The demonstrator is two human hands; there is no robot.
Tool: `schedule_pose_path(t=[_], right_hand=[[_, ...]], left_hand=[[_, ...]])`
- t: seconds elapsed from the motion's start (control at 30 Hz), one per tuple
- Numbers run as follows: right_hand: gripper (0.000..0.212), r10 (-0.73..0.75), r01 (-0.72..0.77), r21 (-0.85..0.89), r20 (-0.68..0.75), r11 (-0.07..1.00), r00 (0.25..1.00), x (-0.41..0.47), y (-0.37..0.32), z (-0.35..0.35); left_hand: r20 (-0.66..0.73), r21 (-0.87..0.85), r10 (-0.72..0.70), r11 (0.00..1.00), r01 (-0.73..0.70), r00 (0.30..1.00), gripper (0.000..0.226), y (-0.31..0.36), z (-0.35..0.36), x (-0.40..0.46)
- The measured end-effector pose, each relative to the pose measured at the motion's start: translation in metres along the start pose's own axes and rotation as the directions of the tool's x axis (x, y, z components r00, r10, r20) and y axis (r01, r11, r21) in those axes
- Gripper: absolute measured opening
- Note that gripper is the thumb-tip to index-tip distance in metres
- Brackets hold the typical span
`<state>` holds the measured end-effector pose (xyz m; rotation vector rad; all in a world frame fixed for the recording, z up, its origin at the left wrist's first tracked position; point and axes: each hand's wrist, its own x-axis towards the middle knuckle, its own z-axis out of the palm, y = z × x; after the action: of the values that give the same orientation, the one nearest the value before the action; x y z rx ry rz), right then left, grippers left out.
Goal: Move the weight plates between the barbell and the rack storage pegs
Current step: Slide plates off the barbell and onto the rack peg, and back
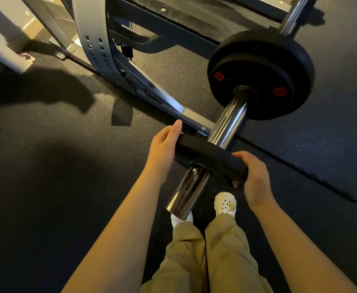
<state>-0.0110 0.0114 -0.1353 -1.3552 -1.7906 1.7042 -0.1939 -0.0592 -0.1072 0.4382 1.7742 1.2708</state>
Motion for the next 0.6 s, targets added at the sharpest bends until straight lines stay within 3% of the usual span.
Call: schedule_pose_path(t=[0.17,0.27,0.33,0.47,0.6], right_hand=[[0.038,-0.025,0.022,-0.073,-0.041,0.997,0.999,-0.005,-0.014,0.006],[0.04,-0.074,0.071,-0.229,-0.003,0.971,0.997,-0.005,-0.029,0.013],[0.042,-0.089,0.086,-0.267,0.002,0.96,0.996,-0.003,-0.034,0.017],[0.046,-0.167,0.149,-0.195,-0.075,0.969,0.983,-0.005,-0.029,0.019],[0.048,-0.15,0.143,-0.076,-0.1,0.987,0.984,-0.008,-0.016,0.016]], left_hand=[[0.046,-0.091,-0.075,0.993,0.079,0.996,0.035,-0.012,-0.009,-0.004],[-0.002,-0.323,-0.243,0.918,0.229,0.97,0.036,-0.021,-0.014,-0.005],[-0.025,-0.392,-0.293,0.883,0.26,0.956,0.034,-0.024,-0.016,-0.005],[0.005,-0.316,-0.26,0.916,0.248,0.966,0.046,-0.018,-0.015,-0.003],[0.001,-0.195,-0.213,0.958,0.209,0.977,0.034,-0.012,-0.013,-0.006]])
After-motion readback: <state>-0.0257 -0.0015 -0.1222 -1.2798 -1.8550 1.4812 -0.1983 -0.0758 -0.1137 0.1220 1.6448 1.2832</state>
